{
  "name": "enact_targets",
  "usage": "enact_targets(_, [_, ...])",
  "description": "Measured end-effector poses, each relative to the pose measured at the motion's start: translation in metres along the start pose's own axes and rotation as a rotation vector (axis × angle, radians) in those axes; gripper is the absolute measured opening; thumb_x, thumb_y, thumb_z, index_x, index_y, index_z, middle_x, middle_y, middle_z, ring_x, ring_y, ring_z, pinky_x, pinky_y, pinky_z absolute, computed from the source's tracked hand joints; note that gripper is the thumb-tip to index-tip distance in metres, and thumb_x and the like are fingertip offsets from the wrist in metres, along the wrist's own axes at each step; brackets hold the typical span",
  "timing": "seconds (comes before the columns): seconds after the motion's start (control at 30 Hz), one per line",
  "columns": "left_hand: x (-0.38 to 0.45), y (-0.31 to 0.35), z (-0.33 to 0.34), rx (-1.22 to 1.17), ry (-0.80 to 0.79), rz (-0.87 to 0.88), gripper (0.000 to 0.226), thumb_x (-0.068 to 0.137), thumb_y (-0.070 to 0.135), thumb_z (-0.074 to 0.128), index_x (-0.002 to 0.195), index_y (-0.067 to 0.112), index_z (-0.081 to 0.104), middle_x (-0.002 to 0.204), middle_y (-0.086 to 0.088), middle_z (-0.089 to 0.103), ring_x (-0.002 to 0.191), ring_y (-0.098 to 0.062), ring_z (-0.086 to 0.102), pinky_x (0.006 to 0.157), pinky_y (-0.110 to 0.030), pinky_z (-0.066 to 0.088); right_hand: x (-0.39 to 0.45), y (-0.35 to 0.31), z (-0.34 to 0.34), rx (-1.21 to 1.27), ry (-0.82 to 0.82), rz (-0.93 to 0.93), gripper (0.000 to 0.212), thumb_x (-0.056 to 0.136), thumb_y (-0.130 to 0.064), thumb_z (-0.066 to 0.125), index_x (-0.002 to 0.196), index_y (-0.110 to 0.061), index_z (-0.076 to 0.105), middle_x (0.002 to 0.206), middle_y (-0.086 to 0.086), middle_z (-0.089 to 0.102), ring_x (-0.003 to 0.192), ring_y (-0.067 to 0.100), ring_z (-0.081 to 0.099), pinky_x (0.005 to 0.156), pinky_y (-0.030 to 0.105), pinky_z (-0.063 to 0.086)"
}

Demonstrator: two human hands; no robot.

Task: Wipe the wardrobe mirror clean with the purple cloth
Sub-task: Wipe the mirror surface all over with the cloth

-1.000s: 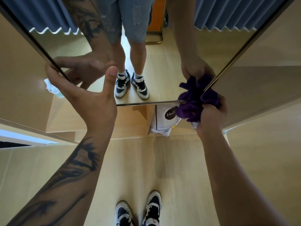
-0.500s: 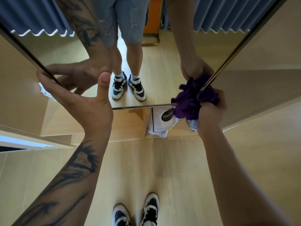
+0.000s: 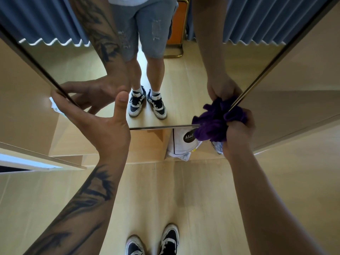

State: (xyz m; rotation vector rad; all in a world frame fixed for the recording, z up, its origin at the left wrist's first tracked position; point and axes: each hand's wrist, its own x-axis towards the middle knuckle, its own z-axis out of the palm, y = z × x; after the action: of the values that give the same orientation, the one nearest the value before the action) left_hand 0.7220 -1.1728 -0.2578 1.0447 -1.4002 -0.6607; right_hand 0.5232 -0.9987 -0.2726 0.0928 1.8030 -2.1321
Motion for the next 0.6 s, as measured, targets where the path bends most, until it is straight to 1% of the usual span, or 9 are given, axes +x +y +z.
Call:
enact_targets(0.1, [0.0,-0.002,0.001,0.0,0.002,-0.019,0.117,0.086,0.055,0.082,0.159,-0.004,0.012,0.156,-0.001,0.024,0.15,-0.013,0.023,0.128,-0.034,0.022,0.016,0.005,-0.003,-0.03,0.0,0.192,0.043,0.082,0.013,0.039,0.096,-0.018,0.065,0.109,0.011,0.075,0.098,0.037,0.074,0.081,0.057,0.062])
enact_targets(0.13, [0.0,-0.001,0.001,0.002,0.001,-0.029,0.118,0.086,0.056,0.082,0.16,-0.003,0.012,0.156,-0.001,0.023,0.151,-0.014,0.023,0.128,-0.036,0.022,0.02,0.001,-0.004,-0.035,-0.045,0.241,0.042,0.085,0.01,0.039,0.106,-0.014,0.065,0.119,0.017,0.073,0.098,0.039,0.074,0.078,0.059,0.062])
enact_targets(0.2, [0.0,0.0,0.001,0.017,0.0,-0.042,0.118,0.086,0.058,0.08,0.16,-0.004,0.011,0.157,-0.002,0.022,0.151,-0.013,0.022,0.128,-0.03,0.02,0.021,-0.011,-0.006,-0.052,-0.144,0.315,0.046,0.09,0.007,0.038,0.129,-0.005,0.06,0.127,0.023,0.07,0.083,0.031,0.074,0.056,0.042,0.062])
enact_targets(0.23, [0.0,0.002,0.0,0.024,-0.003,-0.048,0.119,0.086,0.058,0.08,0.16,-0.004,0.011,0.158,-0.004,0.022,0.151,-0.014,0.021,0.127,-0.027,0.019,0.02,-0.016,-0.006,-0.052,-0.172,0.325,0.049,0.088,0.009,0.036,0.13,-0.001,0.058,0.127,0.024,0.07,0.082,0.031,0.074,0.053,0.037,0.058])
enact_targets(0.33, [-0.001,0.005,-0.001,0.035,-0.027,-0.093,0.12,0.086,0.058,0.08,0.161,-0.004,0.009,0.168,-0.018,0.017,0.158,-0.026,0.018,0.129,-0.041,0.019,0.012,-0.038,-0.003,0.026,-0.178,0.19,0.051,0.073,0.017,0.033,0.097,-0.01,0.069,0.109,0.022,0.076,0.103,0.044,0.074,0.072,0.052,0.063])
enact_targets(0.4, [0.0,0.006,-0.001,0.047,-0.043,-0.119,0.121,0.087,0.058,0.08,0.162,-0.002,0.007,0.171,-0.022,0.011,0.16,-0.03,0.014,0.13,-0.043,0.019,-0.002,-0.054,0.001,0.105,-0.212,0.056,0.055,0.068,0.016,0.034,0.079,-0.02,0.074,0.093,0.017,0.078,0.1,0.046,0.074,0.07,0.054,0.063])
enact_targets(0.47, [0.001,0.006,-0.001,0.051,-0.055,-0.135,0.121,0.087,0.06,0.079,0.163,-0.001,0.006,0.172,-0.02,0.01,0.16,-0.024,0.012,0.13,-0.031,0.016,-0.014,-0.056,0.003,0.106,-0.213,-0.003,0.057,0.068,0.014,0.034,0.079,-0.026,0.074,0.088,0.013,0.078,0.099,0.046,0.075,0.075,0.059,0.062])
enact_targets(0.53, [0.001,0.008,-0.002,0.056,-0.068,-0.147,0.121,0.087,0.062,0.076,0.164,0.0,0.005,0.171,-0.015,0.012,0.156,-0.01,0.013,0.122,-0.012,0.014,-0.019,-0.049,0.006,0.061,-0.162,0.006,0.056,0.071,0.019,0.03,0.087,-0.02,0.067,0.092,0.015,0.078,0.101,0.046,0.074,0.089,0.067,0.057])
enact_targets(0.6, [0.002,0.011,-0.004,0.075,-0.095,-0.154,0.121,0.088,0.064,0.074,0.164,0.002,0.004,0.169,-0.006,0.014,0.151,-0.002,0.014,0.117,-0.005,0.014,-0.021,-0.045,0.01,0.032,-0.113,0.04,0.053,0.072,0.024,0.026,0.091,-0.012,0.059,0.098,0.018,0.078,0.104,0.044,0.073,0.098,0.068,0.053])
